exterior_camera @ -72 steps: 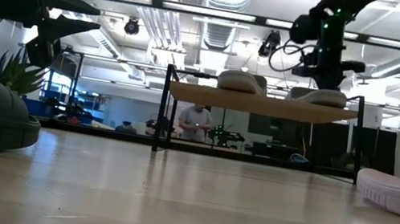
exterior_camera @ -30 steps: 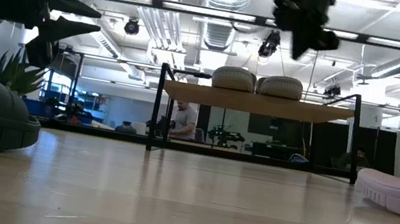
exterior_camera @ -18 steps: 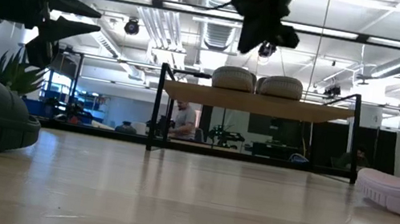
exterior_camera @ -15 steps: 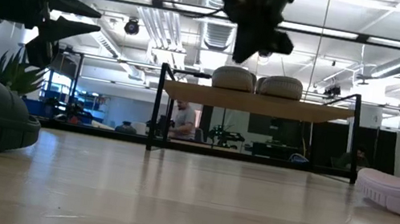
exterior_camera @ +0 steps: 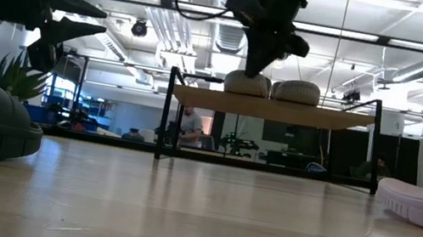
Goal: Pick and place slides into the shelf
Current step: Adjust the gray left slipper, then adjust the gray right slipper
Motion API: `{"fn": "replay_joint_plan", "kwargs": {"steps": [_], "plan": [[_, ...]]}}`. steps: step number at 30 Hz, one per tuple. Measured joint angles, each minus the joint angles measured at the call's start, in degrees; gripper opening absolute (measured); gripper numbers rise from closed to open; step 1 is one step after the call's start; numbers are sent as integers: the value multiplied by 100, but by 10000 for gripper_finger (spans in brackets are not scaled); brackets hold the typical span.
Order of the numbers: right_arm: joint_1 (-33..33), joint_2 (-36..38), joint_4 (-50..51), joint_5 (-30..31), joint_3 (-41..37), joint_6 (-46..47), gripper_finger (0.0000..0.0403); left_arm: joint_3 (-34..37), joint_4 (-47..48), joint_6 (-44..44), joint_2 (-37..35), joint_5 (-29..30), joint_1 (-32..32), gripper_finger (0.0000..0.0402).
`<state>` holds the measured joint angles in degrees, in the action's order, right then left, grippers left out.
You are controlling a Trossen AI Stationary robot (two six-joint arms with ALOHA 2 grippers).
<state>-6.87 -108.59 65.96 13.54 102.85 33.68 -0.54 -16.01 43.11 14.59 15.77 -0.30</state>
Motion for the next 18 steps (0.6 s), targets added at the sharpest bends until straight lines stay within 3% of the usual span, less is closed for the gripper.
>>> {"fn": "replay_joint_plan", "kwargs": {"steps": [8, 12, 15, 18], "plan": [[-53, 28, 159, 554, -7, 231, 22, 0, 41, -2, 36, 1, 0, 89], [-58, 43, 253, 25, -7, 208, 22, 0, 39, -2, 99, -4, 0, 89], [-9, 83, 842, -123, -7, 238, 22, 0, 35, 1, 131, -36, 0, 89], [29, 115, 1652, 272, -7, 287, 22, 0, 36, 1, 167, -48, 0, 89]]}}
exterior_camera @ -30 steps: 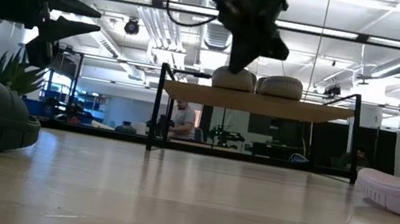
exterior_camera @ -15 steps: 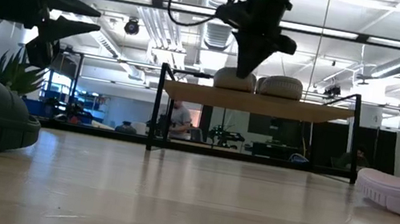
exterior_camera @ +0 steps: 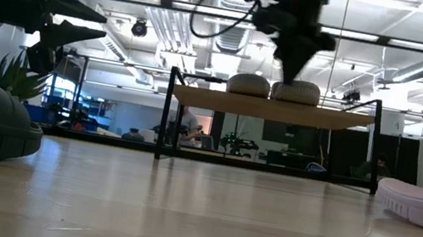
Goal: Pick and place slides into the shelf
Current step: Adjust the gray right slipper, then move the black left slipper to the top center of the table
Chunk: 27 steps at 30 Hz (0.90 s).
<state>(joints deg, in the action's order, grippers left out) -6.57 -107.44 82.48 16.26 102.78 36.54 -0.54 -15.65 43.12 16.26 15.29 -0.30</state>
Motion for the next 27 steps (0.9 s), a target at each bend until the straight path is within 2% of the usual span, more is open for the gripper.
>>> {"fn": "replay_joint_plan", "kwargs": {"steps": [3, 9, 14, 17, 22, 25, 27], "plan": [[-10, 3, 293, 339, -4, 18, 22, 1, -1, -1, 25, 0, 0, 89], [-237, 15, 249, 584, -16, -106, 22, 2, -3, -1, 16, -2, 0, 89], [-371, 42, 259, 451, -28, -171, 22, 2, -3, 0, 16, -6, 0, 89], [-206, 185, 255, -93, -28, -56, 22, 2, -8, 5, 18, -7, 0, 89], [233, 401, 196, -2069, -45, -204, 22, -9, -52, 4, 10, -7, 0, 89], [634, 456, -8, -2606, -91, -250, 22, -11, -76, 2, 10, -29, 0, 89], [877, 482, -316, -3091, -134, -249, 22, -13, -73, -34, 20, -277, -2, 89]]}}
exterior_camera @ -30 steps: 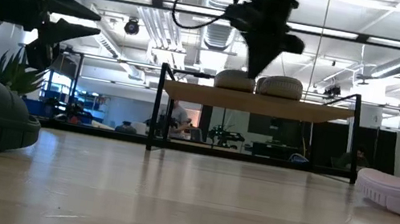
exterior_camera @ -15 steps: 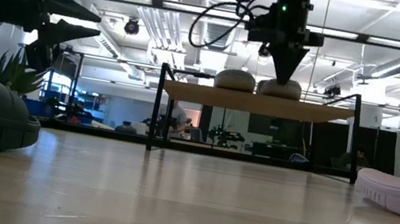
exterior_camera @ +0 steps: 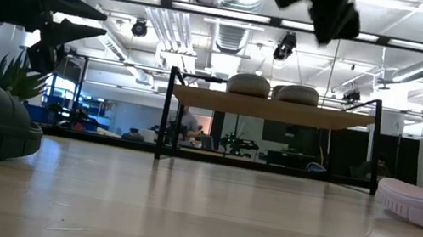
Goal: Pick and place slides into the shelf
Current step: Move the black left slipper to the top center of the table
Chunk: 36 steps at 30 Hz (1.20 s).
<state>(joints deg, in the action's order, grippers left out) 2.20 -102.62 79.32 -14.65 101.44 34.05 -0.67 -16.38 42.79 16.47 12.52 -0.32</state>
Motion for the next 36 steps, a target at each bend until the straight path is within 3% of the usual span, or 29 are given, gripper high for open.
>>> {"fn": "replay_joint_plan", "kwargs": {"steps": [4, 7, 12, 17, 24, 31, 36], "plan": [[422, -8, -793, 3, -26, 241, 22, -241, 476, -141, 124, -1265, 2, 78], [618, -12, -1256, 282, -32, 713, 22, -984, 1969, -619, 244, -1815, 25, 52], [1011, -18, -1474, 906, -34, 1576, 22, -2690, 4448, -2172, 780, -1523, 142, 5], [1575, -18, -1476, 1517, -34, 2506, 22, -3996, 6046, -2621, 1517, -1040, 403, 1], [2076, -17, -778, 2271, -30, 3532, 29, -4771, 7439, -1368, 2218, -901, 1198, 12], [2319, 130, 1113, 2982, -37, 3749, 85, -4806, 7213, 630, 2723, -913, 2679, 95], [2329, 651, 895, 3371, -363, 3335, 131, -5050, 7389, 1435, 3891, -271, 3905, 110]]}}
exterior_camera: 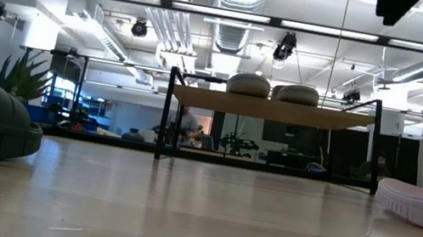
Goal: Pick and place slides into the shelf
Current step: Move the black left slipper to the top center of the table
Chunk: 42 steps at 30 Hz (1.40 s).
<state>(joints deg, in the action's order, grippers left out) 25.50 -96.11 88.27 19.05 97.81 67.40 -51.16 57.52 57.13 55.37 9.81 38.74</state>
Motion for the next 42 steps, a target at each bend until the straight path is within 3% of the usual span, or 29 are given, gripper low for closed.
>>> {"fn": "replay_joint_plan", "kwargs": {"steps": [4, 9, 17, 25, 34, 42], "plan": [[-14, 567, 1, 532, -490, -125, 153, -670, 924, 923, 1375, 297, 673, 96], [-123, 1532, -14, 759, -1221, -147, 172, -1747, 2133, 2100, 2765, 363, 1266, 94], [-153, 2812, -691, 1218, -2235, -353, 197, -2752, 2315, 3845, 4038, 249, 2039, 93], [-153, 3006, -1346, 1256, -2903, -826, 203, -3019, 2325, 5301, 4582, 125, 2780, 128], [-153, 2889, -1872, 1190, -3524, -892, 203, -2562, 2250, 5526, 4733, 205, 2953, 180], [-176, 2891, -2164, 926, -3829, -773, 203, -1856, 2236, 5982, 4734, -449, 2952, 189]]}}
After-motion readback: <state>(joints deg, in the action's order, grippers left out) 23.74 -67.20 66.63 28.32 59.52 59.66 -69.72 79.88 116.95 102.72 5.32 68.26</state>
